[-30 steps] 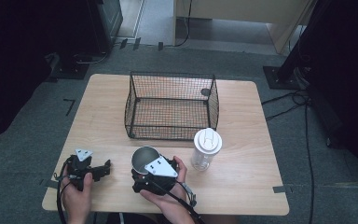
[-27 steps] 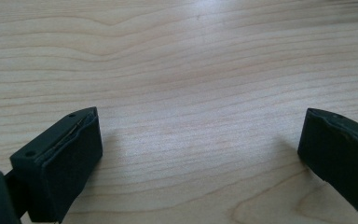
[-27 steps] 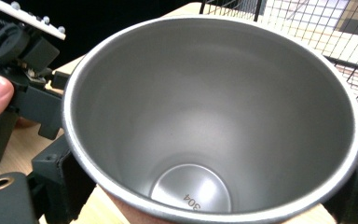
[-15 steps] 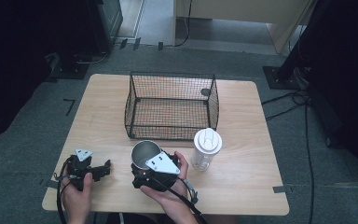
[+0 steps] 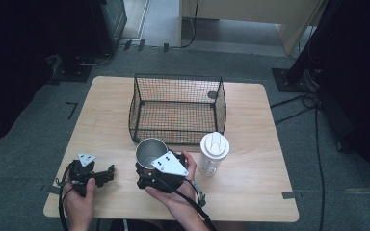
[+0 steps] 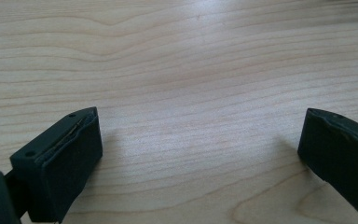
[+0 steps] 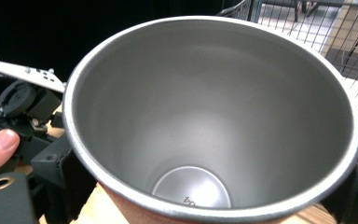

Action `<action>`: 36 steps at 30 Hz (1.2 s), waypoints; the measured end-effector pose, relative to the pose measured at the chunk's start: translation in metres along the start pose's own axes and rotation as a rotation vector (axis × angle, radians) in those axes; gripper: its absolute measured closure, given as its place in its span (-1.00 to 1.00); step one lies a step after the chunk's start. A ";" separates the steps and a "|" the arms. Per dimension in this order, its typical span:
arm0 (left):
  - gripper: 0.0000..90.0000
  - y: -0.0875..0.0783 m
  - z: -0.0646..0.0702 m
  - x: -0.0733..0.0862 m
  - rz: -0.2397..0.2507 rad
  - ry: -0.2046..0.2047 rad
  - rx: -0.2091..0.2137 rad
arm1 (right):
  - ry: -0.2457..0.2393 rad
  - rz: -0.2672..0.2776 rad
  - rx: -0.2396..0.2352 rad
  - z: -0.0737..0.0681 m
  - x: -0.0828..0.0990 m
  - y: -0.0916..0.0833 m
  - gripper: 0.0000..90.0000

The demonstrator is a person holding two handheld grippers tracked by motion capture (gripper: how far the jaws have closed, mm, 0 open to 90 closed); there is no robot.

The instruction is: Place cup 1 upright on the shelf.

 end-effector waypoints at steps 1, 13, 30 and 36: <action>-0.99 0.000 0.000 0.000 0.000 0.000 0.000 | -0.001 0.007 0.004 0.001 -0.002 0.000 -0.82; -0.99 0.000 0.000 0.000 0.000 -0.002 0.000 | -0.003 0.053 0.021 0.005 -0.017 -0.001 -0.82; -0.99 0.000 0.000 0.000 -0.003 0.002 0.000 | 0.023 0.156 0.074 0.019 -0.044 0.004 -0.82; -0.99 0.000 0.000 0.000 -0.003 0.002 0.000 | 0.034 0.190 0.088 0.025 -0.054 0.007 -0.82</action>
Point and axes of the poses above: each handheld gripper's, and its own axes: y roughly forward along the jaws, x roughly out of its underside, z roughly to its right, the point moved 1 cm from there along y, roughly forward along the jaws, and after that the axes turned 4 degrees about x, right-handed, at the moved point
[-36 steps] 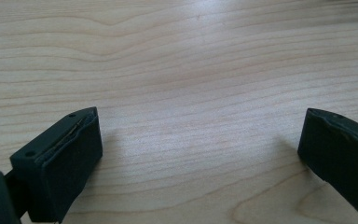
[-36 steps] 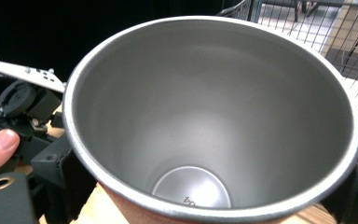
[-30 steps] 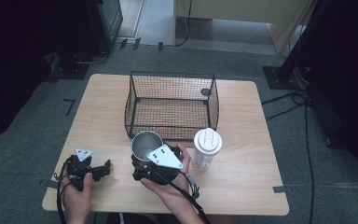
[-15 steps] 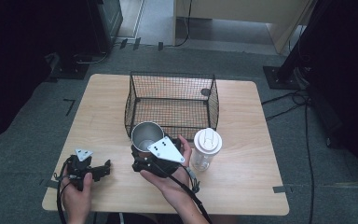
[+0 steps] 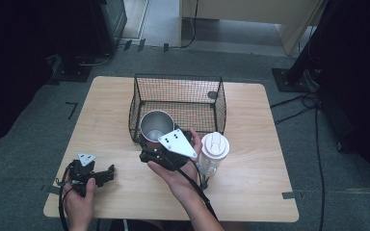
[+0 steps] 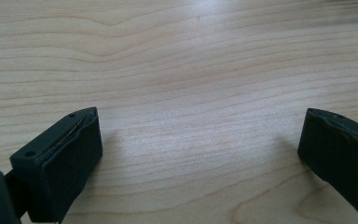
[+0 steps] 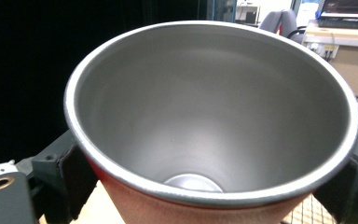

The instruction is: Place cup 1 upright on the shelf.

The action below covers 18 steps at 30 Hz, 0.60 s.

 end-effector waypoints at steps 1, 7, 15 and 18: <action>-0.99 0.000 0.000 0.000 0.000 0.000 0.000 | 0.000 0.000 0.000 0.000 0.000 0.000 -0.82; -0.99 0.000 0.000 0.000 -0.001 0.002 0.000 | -0.002 0.028 0.025 0.004 -0.009 0.008 -0.82; -0.99 0.000 0.000 0.000 -0.002 0.001 0.000 | -0.008 0.060 0.050 0.007 -0.014 0.018 -0.82; -0.99 0.000 0.000 0.000 -0.001 0.000 0.000 | -0.010 0.075 0.051 0.008 -0.015 0.023 -0.82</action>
Point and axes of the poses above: each handheld gripper's, and its own axes: y roughly forward along the jaws, x roughly out of its underside, z roughly to its right, the point moved 1 cm from there along y, roughly forward along the jaws, and after that the axes turned 4 degrees about x, right-handed, at the moved point
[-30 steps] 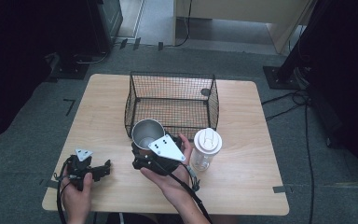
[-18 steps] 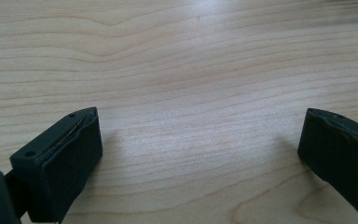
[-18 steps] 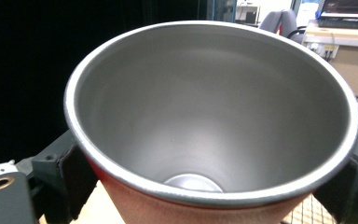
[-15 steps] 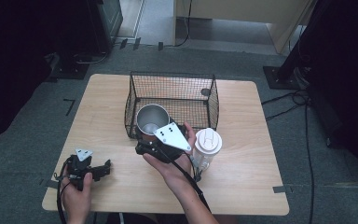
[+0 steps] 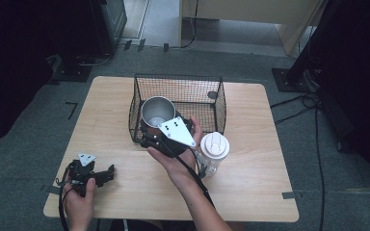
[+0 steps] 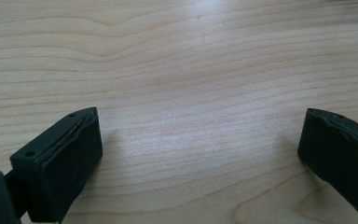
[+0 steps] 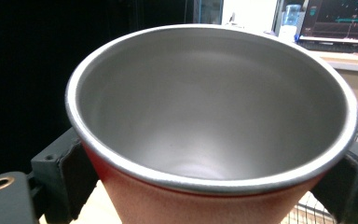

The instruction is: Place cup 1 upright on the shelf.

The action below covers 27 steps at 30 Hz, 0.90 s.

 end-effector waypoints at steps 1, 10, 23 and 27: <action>-0.99 0.000 0.000 0.000 0.001 0.000 0.000 | -0.001 0.006 0.002 0.000 0.000 0.002 -0.82; -0.99 0.000 0.000 0.000 0.000 0.000 0.000 | 0.006 0.023 0.015 0.005 -0.003 0.023 -0.82; -0.99 0.000 0.000 0.000 0.000 -0.001 -0.001 | 0.035 0.018 0.038 0.018 -0.002 0.050 -0.82; -0.99 0.000 0.000 0.000 0.001 -0.002 -0.001 | 0.032 0.024 0.049 0.021 -0.001 0.057 -0.82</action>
Point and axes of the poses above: each handheld gripper's, and its own axes: y roughly forward along the jaws, x roughly out of its underside, z roughly to its right, the point moved 1 cm from there along y, roughly forward along the jaws, and after that the axes turned 4 degrees about x, right-handed, at the moved point
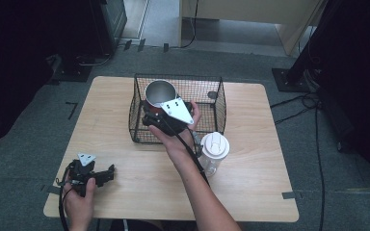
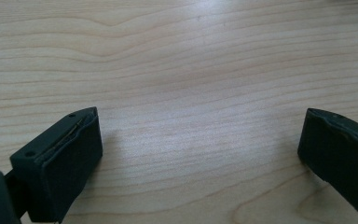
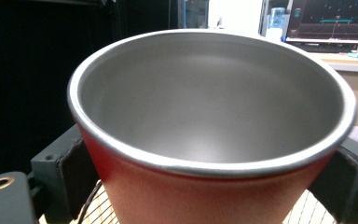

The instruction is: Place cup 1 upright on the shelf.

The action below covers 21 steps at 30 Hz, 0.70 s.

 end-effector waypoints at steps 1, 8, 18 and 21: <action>-0.99 0.000 0.000 0.000 0.000 0.000 0.000 | -0.003 0.000 0.003 0.001 0.000 0.006 -0.82; -0.99 0.000 0.000 0.000 0.001 0.000 0.000 | 0.011 -0.014 -0.010 0.002 0.004 0.023 -0.82; -0.99 0.000 0.000 0.000 0.002 -0.001 0.000 | 0.001 -0.010 -0.012 0.002 0.015 0.045 -0.82; -0.99 0.000 0.000 0.000 0.001 0.000 0.000 | 0.004 -0.008 -0.012 0.004 0.020 0.053 -0.82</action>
Point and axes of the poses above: each handheld gripper's, and its own axes: y roughly forward along the jaws, x roughly out of its underside, z roughly to its right, the point moved 1 cm from there along y, roughly forward along the jaws, and after that the axes turned 4 degrees about x, right-handed, at the moved point
